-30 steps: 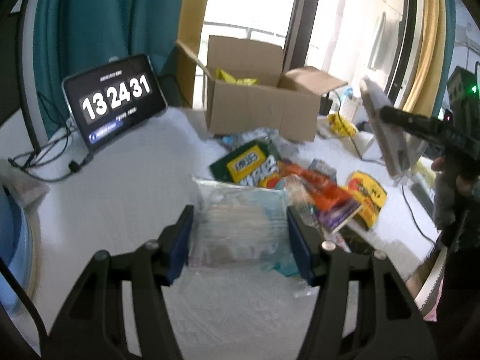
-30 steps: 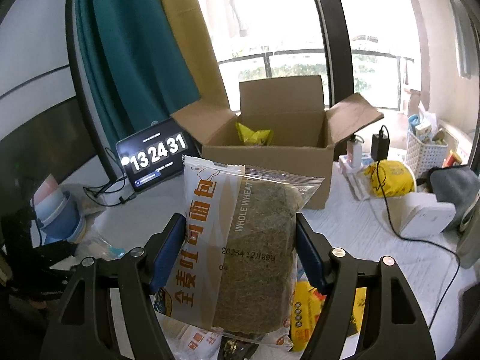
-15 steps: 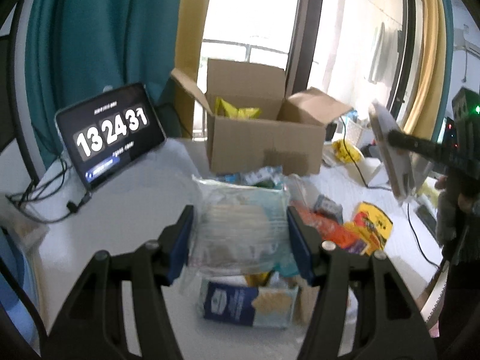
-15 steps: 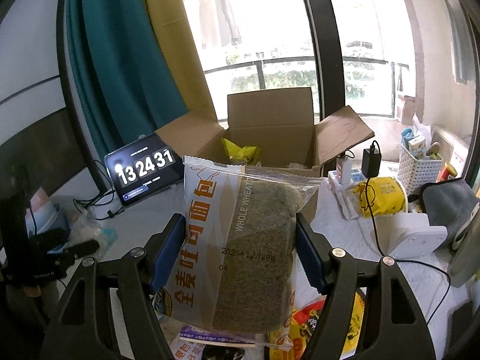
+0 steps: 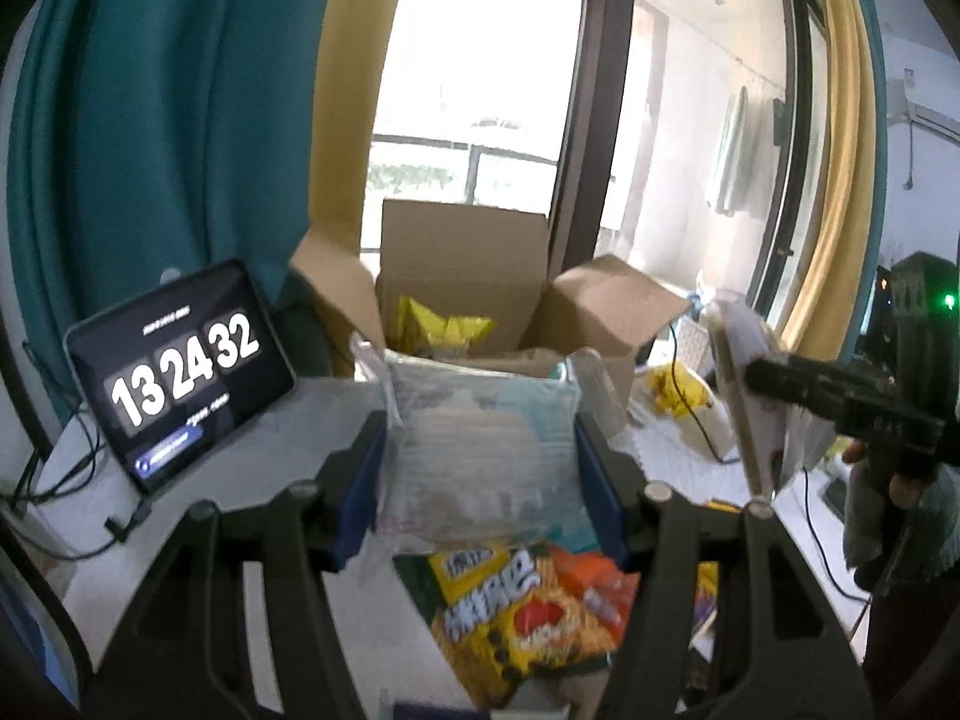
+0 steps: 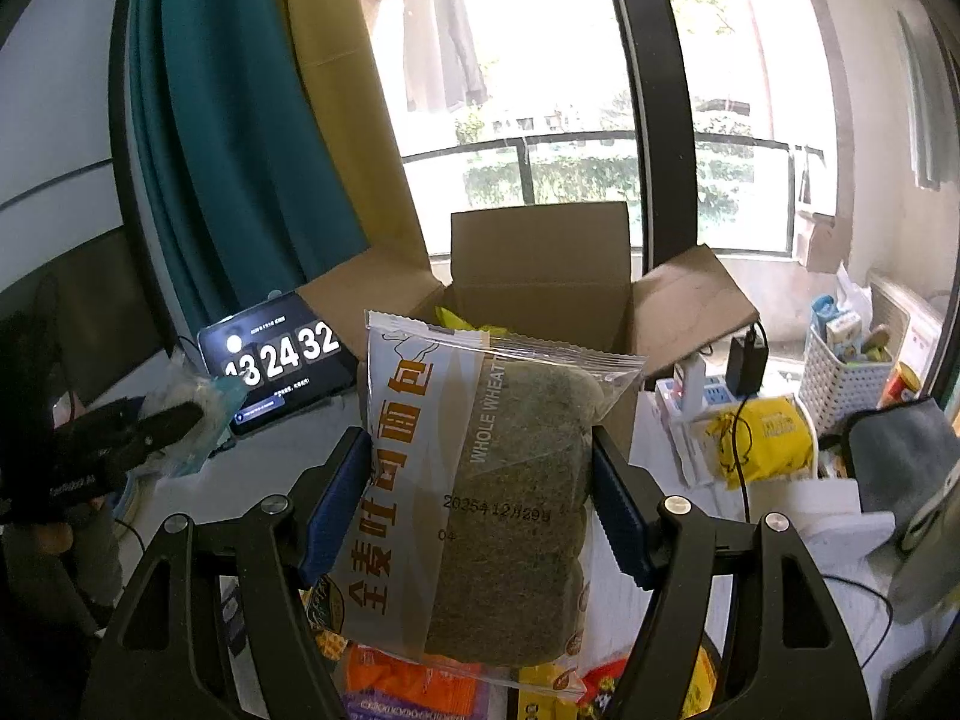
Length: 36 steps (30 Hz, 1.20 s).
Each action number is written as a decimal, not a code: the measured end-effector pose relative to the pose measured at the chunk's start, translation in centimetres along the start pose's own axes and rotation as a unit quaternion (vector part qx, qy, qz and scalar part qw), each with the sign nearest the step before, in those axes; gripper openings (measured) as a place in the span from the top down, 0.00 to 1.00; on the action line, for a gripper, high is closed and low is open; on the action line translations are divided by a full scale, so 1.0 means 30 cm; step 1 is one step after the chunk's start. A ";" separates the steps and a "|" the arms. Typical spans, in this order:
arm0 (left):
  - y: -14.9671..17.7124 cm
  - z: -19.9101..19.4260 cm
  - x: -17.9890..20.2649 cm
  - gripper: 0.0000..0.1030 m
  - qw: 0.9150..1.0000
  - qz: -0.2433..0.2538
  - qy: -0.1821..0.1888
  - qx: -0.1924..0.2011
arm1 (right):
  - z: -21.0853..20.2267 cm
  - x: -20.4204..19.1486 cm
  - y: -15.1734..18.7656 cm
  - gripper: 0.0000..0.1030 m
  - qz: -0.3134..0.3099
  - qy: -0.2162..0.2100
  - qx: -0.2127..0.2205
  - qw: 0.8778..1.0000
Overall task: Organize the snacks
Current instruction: 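Carry the bread bag and clear pack into the cardboard box, open both tools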
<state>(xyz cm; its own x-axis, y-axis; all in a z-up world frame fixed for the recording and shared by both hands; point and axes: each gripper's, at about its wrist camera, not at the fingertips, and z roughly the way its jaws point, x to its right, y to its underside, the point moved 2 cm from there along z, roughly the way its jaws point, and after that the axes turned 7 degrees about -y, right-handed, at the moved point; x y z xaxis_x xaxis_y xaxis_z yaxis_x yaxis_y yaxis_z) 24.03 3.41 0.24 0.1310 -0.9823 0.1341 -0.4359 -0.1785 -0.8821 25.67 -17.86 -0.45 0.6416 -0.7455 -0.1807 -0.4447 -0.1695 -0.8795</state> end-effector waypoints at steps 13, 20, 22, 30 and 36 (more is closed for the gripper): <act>-0.153 0.125 0.032 0.40 0.999 0.020 0.009 0.040 | 0.088 0.050 -0.111 0.28 -0.020 0.005 0.017 1.000; -0.230 0.224 0.019 0.40 0.998 0.017 0.006 0.055 | 0.152 0.098 -0.182 0.28 -0.027 0.011 0.028 0.999; -0.253 0.254 0.012 0.40 0.998 0.014 0.006 0.058 | 0.170 0.112 -0.202 0.28 -0.029 0.013 0.030 0.999; -0.322 0.366 -0.009 0.40 0.998 0.010 0.002 0.068 | 0.268 0.185 -0.261 0.28 -0.026 0.025 0.039 0.999; -0.346 0.518 -0.020 0.40 0.999 0.007 0.004 0.053 | 0.338 0.225 -0.340 0.28 -0.031 0.033 0.057 0.997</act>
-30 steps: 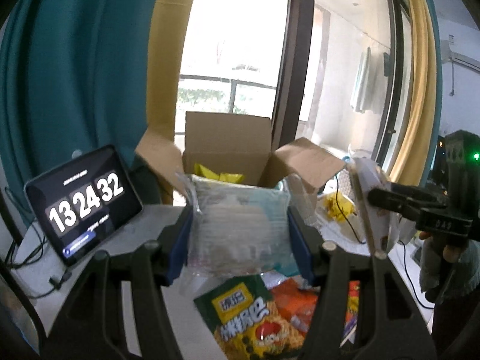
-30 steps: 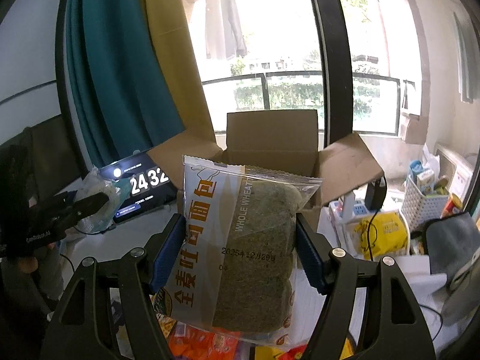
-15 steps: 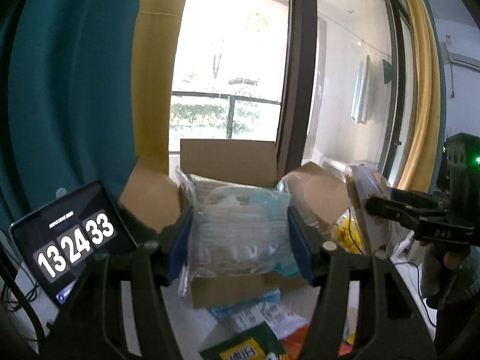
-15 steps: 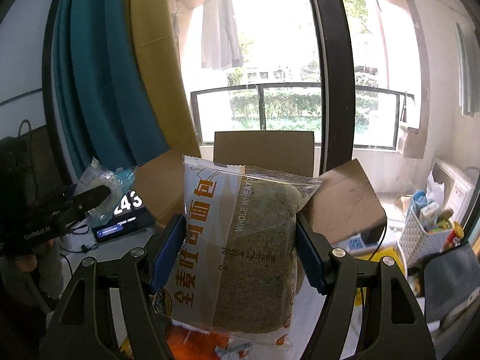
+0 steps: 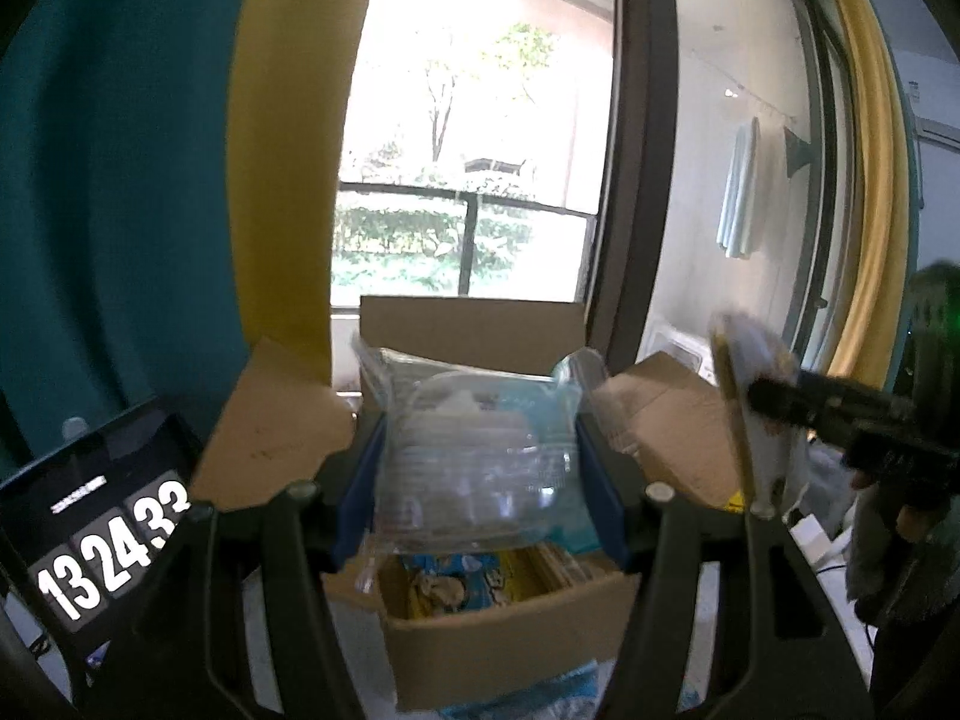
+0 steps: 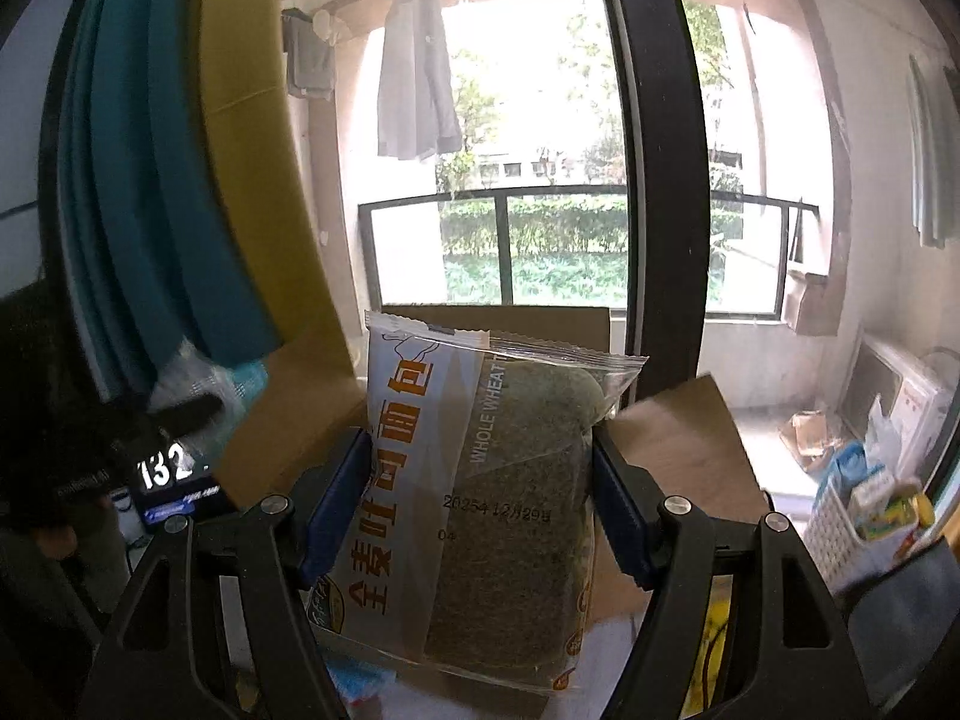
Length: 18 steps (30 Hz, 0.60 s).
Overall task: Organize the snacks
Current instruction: 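Carry the bread bag and clear pack into the cardboard box, open both tools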
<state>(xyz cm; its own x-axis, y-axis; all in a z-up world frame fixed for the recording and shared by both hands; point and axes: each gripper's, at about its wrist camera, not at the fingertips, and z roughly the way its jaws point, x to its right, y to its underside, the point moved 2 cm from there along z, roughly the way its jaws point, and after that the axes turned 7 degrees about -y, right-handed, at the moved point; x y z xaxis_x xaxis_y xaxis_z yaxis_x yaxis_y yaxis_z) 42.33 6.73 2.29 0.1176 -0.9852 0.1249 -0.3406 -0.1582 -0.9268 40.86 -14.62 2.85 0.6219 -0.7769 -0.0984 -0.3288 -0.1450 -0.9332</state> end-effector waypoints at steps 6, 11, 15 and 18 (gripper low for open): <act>0.014 0.163 -0.014 0.39 1.000 -0.013 0.003 -0.028 | 0.116 0.042 -0.023 0.28 0.002 0.008 0.002 1.000; 0.042 0.251 -0.032 0.31 0.998 -0.008 -0.014 -0.057 | 0.223 0.074 -0.032 0.28 0.016 0.010 -0.006 1.000; 0.024 0.246 -0.069 0.24 0.998 -0.023 -0.021 -0.049 | 0.300 0.104 -0.049 0.28 0.044 0.016 -0.007 0.999; 0.008 0.232 -0.096 0.23 0.998 -0.033 -0.026 -0.043 | 0.349 0.112 -0.064 0.25 0.049 0.023 -0.013 0.998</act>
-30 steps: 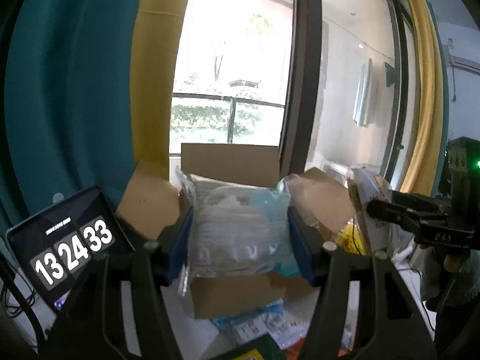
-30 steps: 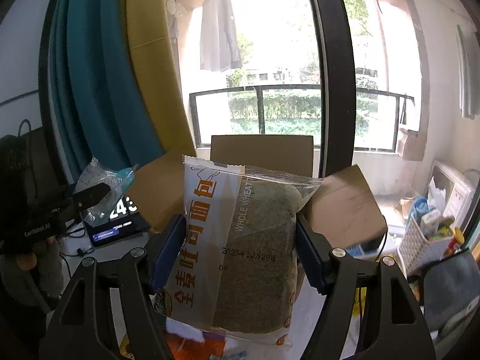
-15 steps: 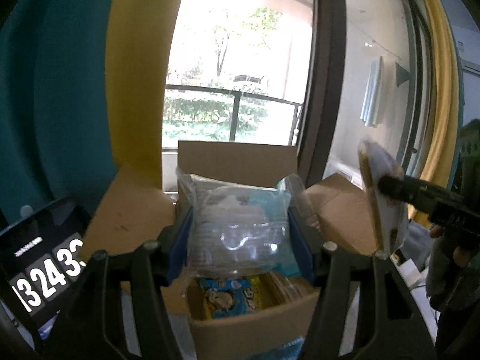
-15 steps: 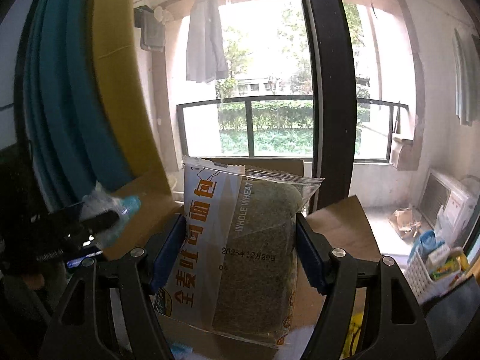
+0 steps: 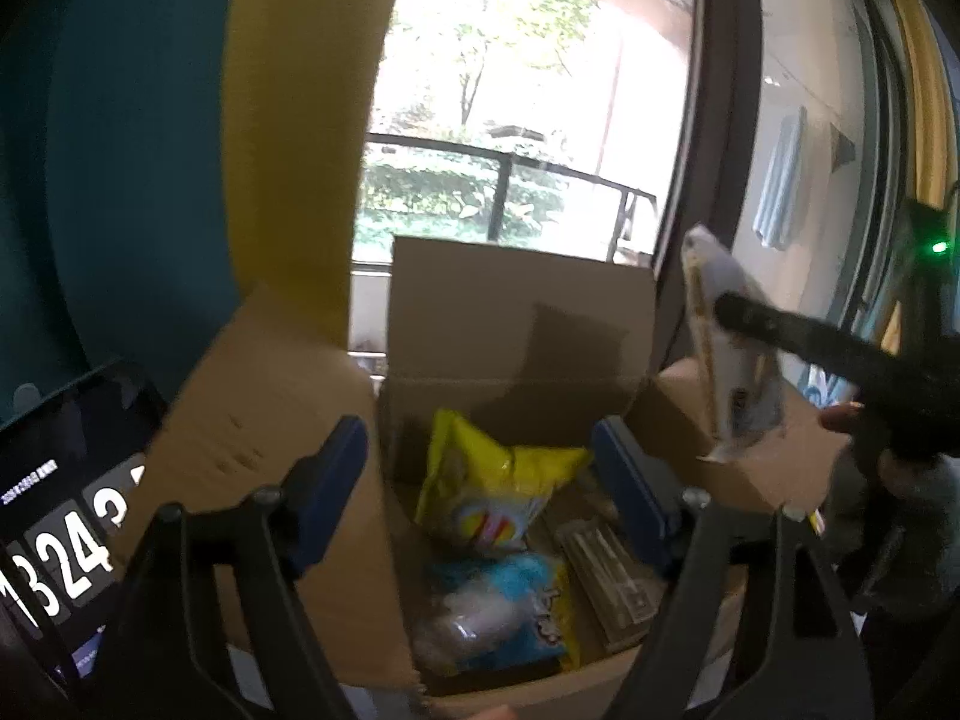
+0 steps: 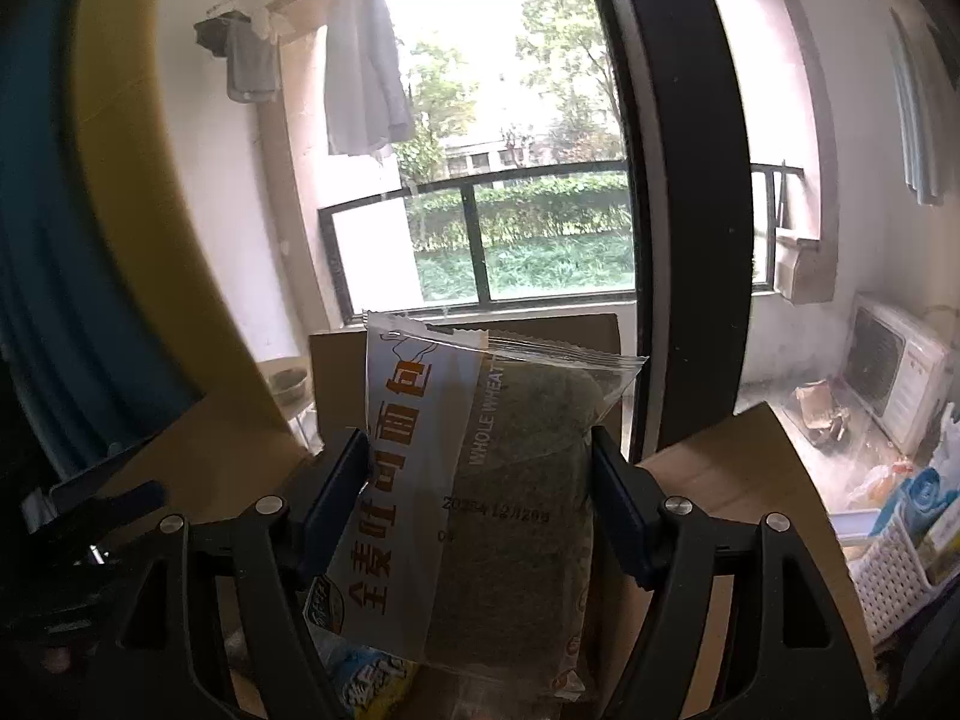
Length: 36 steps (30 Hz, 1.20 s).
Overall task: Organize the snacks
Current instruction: 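Carry the bread bag and clear pack into the cardboard box, open both tools, then withdraw both tools from the box back toward the snack pile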
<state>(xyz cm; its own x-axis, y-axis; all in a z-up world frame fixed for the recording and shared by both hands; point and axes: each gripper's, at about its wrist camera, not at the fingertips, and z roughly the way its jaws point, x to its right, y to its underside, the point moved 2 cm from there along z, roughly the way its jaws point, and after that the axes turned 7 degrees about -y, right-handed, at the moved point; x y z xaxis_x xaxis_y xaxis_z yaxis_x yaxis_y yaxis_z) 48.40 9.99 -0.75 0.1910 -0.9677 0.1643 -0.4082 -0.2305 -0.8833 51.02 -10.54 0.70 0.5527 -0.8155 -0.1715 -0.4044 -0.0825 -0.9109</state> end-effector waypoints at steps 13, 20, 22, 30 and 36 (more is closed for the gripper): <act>-0.033 -0.059 -0.033 0.22 1.000 -0.016 -0.003 0.017 | 0.028 -0.083 0.002 0.09 -0.062 0.024 -0.027 0.997; -0.047 -0.108 -0.015 0.21 1.000 -0.016 -0.001 0.027 | -0.036 -0.109 -0.004 0.09 -0.064 0.034 -0.028 0.997; -0.050 -0.134 -0.003 0.21 0.999 -0.013 0.001 0.032 | -0.068 -0.123 -0.004 0.09 -0.065 0.034 -0.028 0.997; -0.023 -0.227 0.027 0.21 0.999 -0.009 0.007 0.031 | -0.197 -0.190 0.025 0.09 -0.070 0.025 -0.025 0.997; -0.004 -0.340 0.035 0.21 0.999 -0.005 0.005 0.041 | -0.293 -0.246 0.059 0.09 -0.072 0.017 -0.022 0.997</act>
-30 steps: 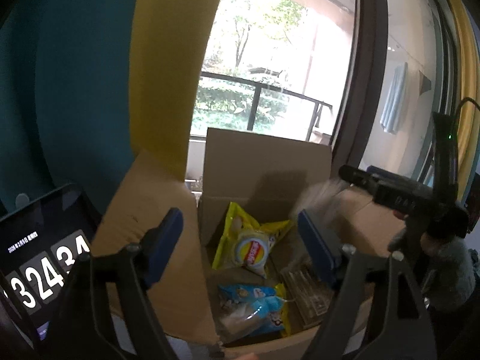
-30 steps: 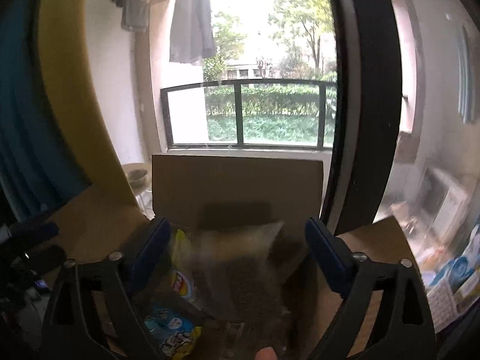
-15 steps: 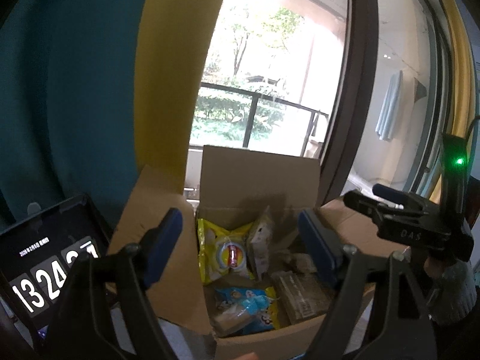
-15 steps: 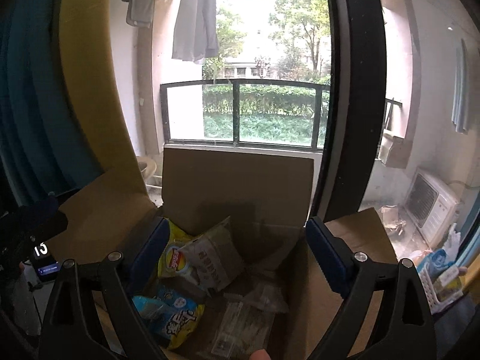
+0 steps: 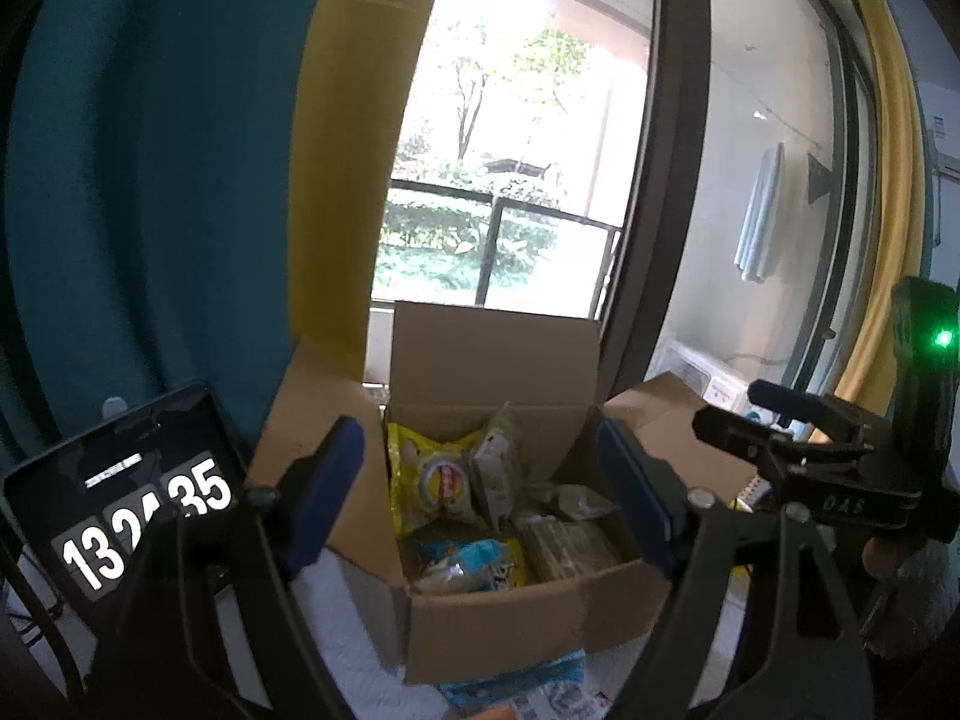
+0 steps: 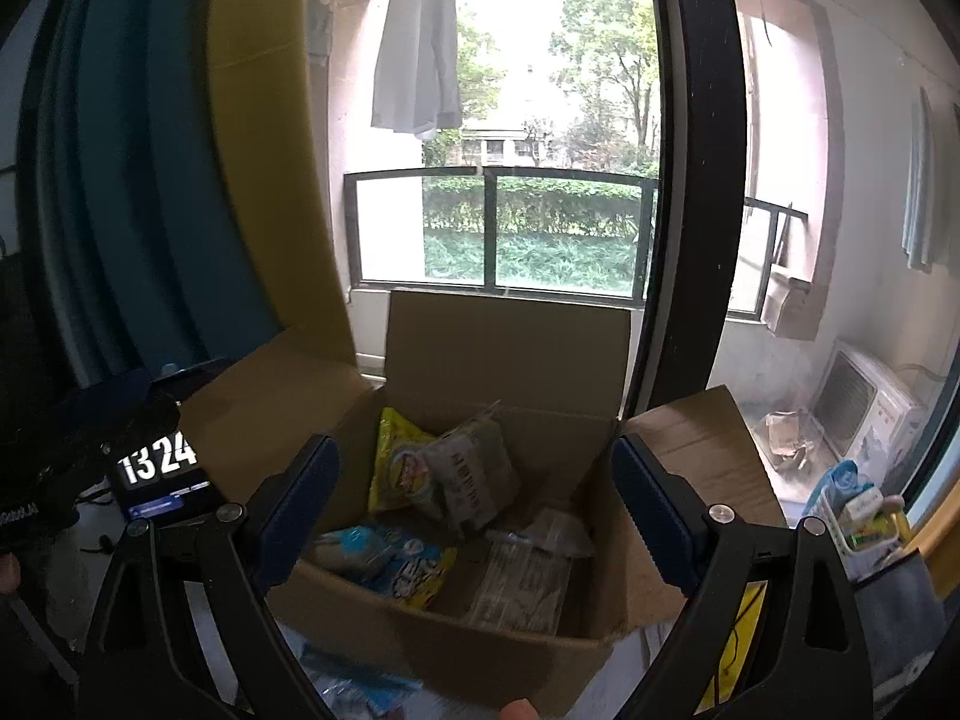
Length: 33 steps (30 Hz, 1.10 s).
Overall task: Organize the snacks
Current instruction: 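Withdraw both tools from the box back toward the snack pile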
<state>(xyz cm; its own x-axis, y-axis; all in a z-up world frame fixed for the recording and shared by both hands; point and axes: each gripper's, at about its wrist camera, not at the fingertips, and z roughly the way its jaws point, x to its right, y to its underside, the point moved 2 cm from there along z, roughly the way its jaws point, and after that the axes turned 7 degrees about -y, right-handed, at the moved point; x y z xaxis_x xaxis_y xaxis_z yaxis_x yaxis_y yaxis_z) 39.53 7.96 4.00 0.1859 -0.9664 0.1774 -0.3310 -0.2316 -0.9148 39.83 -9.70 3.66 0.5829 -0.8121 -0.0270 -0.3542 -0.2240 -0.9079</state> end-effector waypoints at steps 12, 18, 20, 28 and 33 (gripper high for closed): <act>0.063 -0.183 -0.038 0.21 1.000 -0.006 -0.012 0.011 | -0.131 -0.109 0.097 0.09 -0.007 -0.023 -0.008 1.000; 0.133 -0.244 -0.084 0.20 1.000 -0.010 -0.026 -0.001 | -0.128 -0.174 0.204 0.09 -0.010 -0.042 -0.038 0.998; 0.165 -0.254 -0.098 0.20 0.999 -0.009 -0.032 -0.007 | -0.129 -0.198 0.236 0.09 -0.017 -0.045 -0.049 0.998; 0.293 -0.315 -0.147 0.20 0.998 -0.011 -0.046 -0.035 | -0.091 -0.269 0.383 0.09 -0.010 -0.066 -0.092 0.994; 0.362 -0.347 -0.195 0.20 0.997 -0.024 -0.055 -0.048 | -0.044 -0.314 0.493 0.09 -0.008 -0.082 -0.131 0.988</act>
<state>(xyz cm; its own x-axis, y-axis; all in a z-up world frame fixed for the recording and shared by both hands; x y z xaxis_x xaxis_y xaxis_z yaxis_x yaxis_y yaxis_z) 25.22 9.93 -3.19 0.3026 -0.9371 0.1739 -0.4050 -0.2916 -0.8666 28.13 -6.07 -8.95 0.6933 -0.7136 -0.1011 -0.5090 -0.3855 -0.7696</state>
